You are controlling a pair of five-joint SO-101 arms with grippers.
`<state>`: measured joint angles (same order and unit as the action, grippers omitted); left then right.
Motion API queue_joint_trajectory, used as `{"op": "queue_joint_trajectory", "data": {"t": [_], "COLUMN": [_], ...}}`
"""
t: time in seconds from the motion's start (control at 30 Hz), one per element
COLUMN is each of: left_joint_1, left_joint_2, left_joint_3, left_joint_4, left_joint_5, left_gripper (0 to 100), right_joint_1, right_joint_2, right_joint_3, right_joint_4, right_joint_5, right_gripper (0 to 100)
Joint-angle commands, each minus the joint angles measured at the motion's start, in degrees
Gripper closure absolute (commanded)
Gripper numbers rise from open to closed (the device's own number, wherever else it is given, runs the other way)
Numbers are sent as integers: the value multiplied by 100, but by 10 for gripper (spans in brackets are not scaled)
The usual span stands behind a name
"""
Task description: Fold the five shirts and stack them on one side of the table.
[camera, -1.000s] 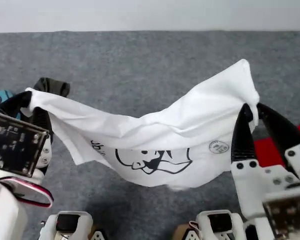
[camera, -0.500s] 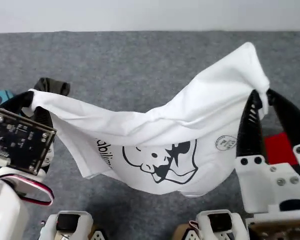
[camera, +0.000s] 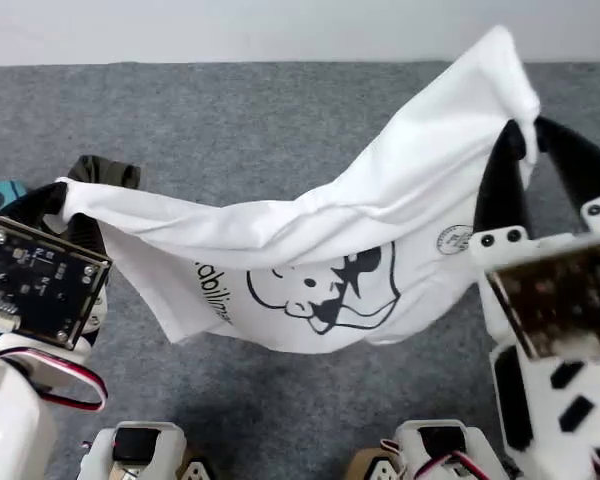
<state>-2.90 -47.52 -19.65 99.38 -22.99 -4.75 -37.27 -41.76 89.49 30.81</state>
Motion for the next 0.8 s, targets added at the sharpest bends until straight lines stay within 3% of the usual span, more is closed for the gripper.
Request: {"op": "queue_joint_trajectory", "data": {"t": [0.0,0.43,0.77], "left_joint_1": [-26,-26,-9], "left_joint_2": [26,9,26], "left_joint_3": [13,4,1376], "left_joint_4": [70,-273,-325], "left_joint_5": [-44,-35,-35], "left_gripper": [997,997,997], "right_joint_1": [40,66,22], "right_joint_2": [75,-620,831], "right_joint_3": [-220,-246,-237], "right_joint_4": [84,127,1305], "right_joint_5": [44,44,-97], "right_gripper": [983,983,987]}}
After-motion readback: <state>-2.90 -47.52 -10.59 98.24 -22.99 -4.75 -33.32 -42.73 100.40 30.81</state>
